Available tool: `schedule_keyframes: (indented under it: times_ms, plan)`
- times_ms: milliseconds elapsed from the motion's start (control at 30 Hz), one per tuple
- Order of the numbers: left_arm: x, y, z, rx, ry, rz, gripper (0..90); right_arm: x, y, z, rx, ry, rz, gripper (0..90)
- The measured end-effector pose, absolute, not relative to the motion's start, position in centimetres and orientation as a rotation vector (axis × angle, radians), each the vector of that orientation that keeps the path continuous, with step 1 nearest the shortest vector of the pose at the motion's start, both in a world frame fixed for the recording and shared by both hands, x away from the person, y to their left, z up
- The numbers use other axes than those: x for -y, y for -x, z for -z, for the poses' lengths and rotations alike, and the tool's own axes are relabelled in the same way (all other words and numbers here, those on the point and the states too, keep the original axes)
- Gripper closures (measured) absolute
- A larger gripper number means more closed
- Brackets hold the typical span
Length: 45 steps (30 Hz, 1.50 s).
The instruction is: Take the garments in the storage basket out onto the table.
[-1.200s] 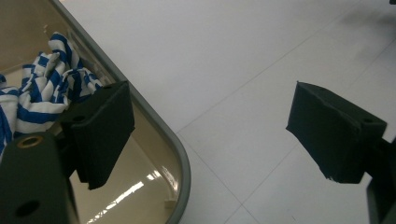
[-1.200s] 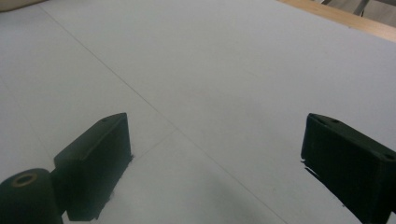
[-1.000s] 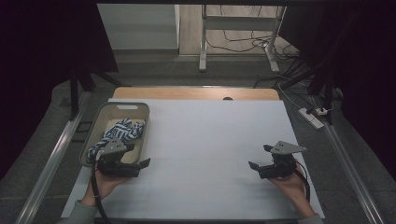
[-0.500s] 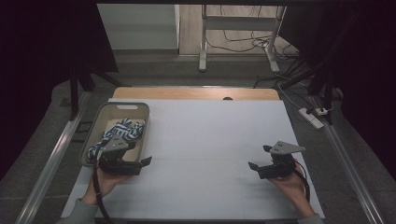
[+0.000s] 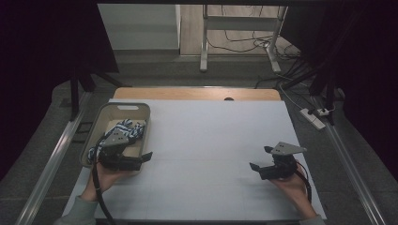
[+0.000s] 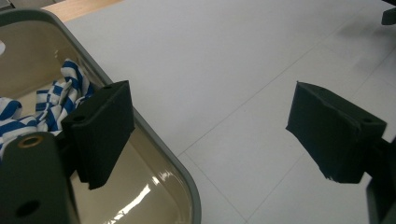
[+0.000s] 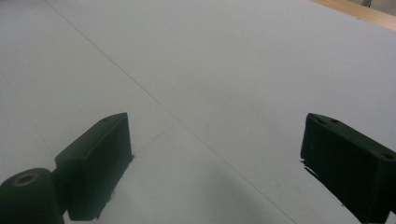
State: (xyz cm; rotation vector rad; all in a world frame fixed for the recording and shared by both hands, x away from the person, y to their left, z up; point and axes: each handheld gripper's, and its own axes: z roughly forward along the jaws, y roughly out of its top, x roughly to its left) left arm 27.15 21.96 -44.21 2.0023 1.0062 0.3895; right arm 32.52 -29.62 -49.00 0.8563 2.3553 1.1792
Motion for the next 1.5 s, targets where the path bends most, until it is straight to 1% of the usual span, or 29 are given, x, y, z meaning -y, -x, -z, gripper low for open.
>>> schedule_keyframes:
  times_ms: [367,467,767,900,1500]
  plan:
    - [-22.5,-27.8,43.6,-1.015,-2.01,-0.384,15.0,29.6,-32.7,49.2,-2.367,-0.858,-1.175,10.1]
    - [-22.6,-28.1,43.4,-1.005,-2.005,-0.345,14.6,29.6,-32.7,49.3,-2.369,-0.856,-1.171,10.1]
    - [-23.2,-29.2,43.3,-1.048,-2.005,-0.37,14.8,29.6,-32.7,49.3,-2.375,-0.852,-1.168,10.3]
    - [-23.7,-29.9,43.2,-1.06,-1.985,-0.354,14.9,29.6,-32.7,49.4,-2.378,-0.855,-1.164,10.3]
    - [-24.3,-31.8,43.2,-1.116,-1.981,-0.42,15.5,29.5,-32.8,49.5,-2.391,-0.844,-1.14,10.5]
